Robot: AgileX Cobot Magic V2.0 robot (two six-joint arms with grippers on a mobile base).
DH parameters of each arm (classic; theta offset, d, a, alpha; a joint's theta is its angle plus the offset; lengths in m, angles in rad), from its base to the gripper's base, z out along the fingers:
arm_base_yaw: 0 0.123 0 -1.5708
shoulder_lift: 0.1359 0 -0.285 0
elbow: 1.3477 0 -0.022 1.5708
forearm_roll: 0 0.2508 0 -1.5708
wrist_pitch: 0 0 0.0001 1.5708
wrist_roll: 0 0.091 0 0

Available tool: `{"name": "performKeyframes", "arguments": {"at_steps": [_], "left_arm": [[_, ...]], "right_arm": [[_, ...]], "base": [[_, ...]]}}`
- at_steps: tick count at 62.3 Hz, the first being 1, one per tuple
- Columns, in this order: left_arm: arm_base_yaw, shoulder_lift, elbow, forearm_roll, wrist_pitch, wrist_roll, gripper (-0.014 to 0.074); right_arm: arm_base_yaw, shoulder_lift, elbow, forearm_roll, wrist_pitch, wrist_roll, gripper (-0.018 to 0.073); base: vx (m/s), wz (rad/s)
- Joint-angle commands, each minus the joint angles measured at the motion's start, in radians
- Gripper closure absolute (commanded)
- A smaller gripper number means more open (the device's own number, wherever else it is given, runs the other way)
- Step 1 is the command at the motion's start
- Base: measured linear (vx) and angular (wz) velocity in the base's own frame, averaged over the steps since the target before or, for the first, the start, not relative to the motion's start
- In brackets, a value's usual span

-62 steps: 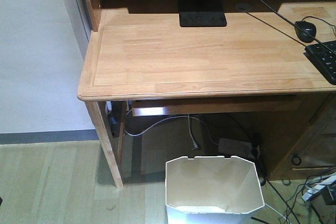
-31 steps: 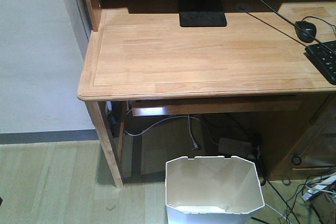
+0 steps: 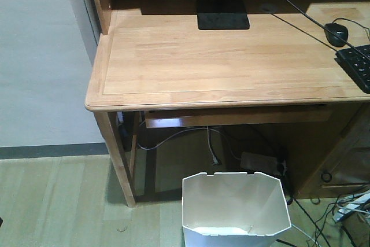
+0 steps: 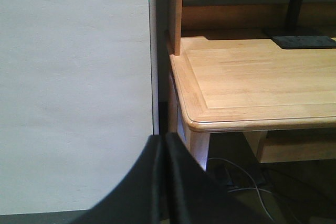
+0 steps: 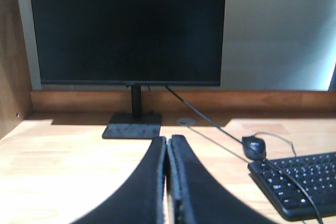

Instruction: Move trash bin to bedside with robot

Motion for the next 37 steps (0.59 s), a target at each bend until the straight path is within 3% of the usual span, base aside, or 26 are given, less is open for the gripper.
{"name": "performKeyframes", "arguments": {"at_steps": [1, 24, 37], "left_arm": [[-0.003, -0.014, 0.019, -0.003, -0.069, -0.004, 0.0603], [-0.003, -0.014, 0.019, -0.003, -0.069, -0.004, 0.0603], [-0.003, -0.014, 0.019, -0.003, -0.069, -0.004, 0.0603]], "right_arm": [[0.002, 0.048, -0.040, -0.009, -0.089, 0.006, 0.0568], [0.002, 0.063, -0.040, -0.009, -0.050, 0.007, 0.0565], [0.002, 0.063, -0.040, -0.017, 0.057, 0.000, 0.0511]], "base": [[0.00, 0.00], [0.00, 0.00], [0.00, 0.00]]}}
